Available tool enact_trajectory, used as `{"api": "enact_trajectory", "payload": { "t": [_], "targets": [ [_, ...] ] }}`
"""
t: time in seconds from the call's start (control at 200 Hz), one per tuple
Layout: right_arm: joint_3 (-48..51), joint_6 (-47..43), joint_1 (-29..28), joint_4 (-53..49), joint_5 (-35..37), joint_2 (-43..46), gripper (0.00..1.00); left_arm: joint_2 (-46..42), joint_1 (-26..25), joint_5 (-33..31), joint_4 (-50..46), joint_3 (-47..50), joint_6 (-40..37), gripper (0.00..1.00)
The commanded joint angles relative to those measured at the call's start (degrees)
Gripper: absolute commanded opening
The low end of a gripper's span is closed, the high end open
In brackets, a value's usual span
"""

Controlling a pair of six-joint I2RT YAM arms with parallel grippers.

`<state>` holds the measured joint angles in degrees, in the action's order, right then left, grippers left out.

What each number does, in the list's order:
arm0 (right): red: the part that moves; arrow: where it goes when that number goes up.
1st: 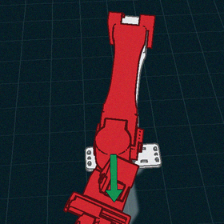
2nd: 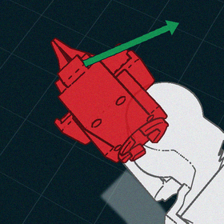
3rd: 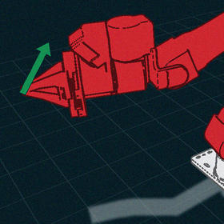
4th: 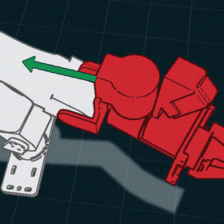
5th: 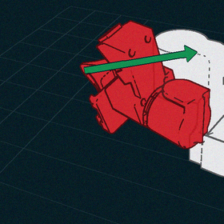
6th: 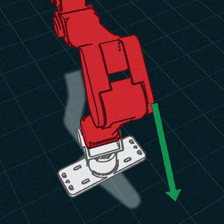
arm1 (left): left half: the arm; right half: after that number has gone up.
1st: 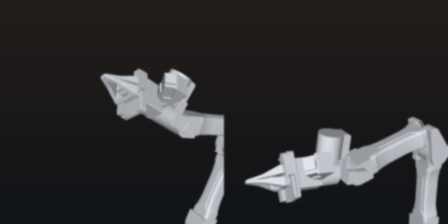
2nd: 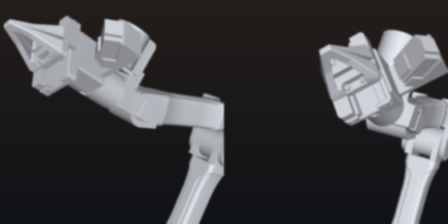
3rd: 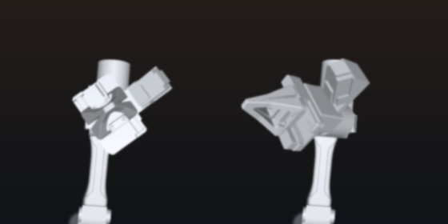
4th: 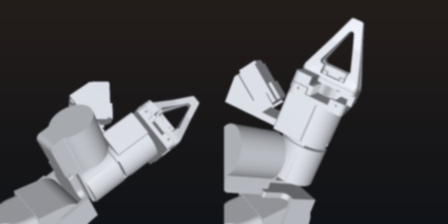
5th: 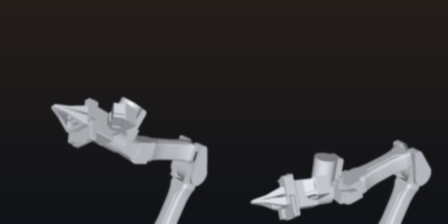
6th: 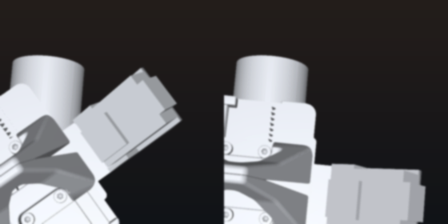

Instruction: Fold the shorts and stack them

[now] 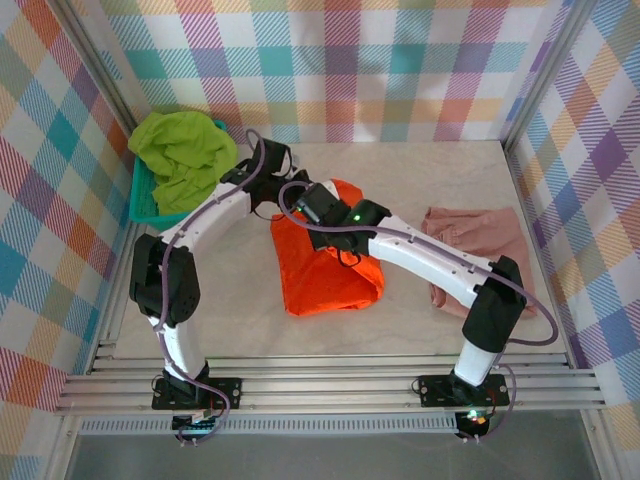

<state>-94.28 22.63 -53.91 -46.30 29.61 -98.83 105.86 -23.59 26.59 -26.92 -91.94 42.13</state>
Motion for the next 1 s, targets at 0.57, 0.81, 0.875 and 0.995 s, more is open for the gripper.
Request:
{"api": "enact_trajectory", "payload": {
  "t": [0.57, 0.81, 0.875, 0.995],
  "targets": [
    [5.7, 11.3, -5.6, 14.8, -37.0, -13.3, 0.27, -6.1, 9.0, -3.8, 13.1, 26.8, -6.4, 0.27],
    [11.5, 12.2, -4.7, 26.3, -51.2, -6.9, 0.76, -10.9, 13.9, -1.1, 12.0, 23.8, -8.5, 0.84],
    [14.5, 12.6, -3.0, 28.0, -52.1, -2.3, 0.86, -13.9, 14.0, -1.0, 8.8, 21.9, -8.5, 0.96],
    [20.7, 12.6, 2.3, 29.0, -51.7, 5.4, 1.00, -18.5, 13.8, 2.3, 9.7, 22.7, -4.6, 1.00]
  ]
}}
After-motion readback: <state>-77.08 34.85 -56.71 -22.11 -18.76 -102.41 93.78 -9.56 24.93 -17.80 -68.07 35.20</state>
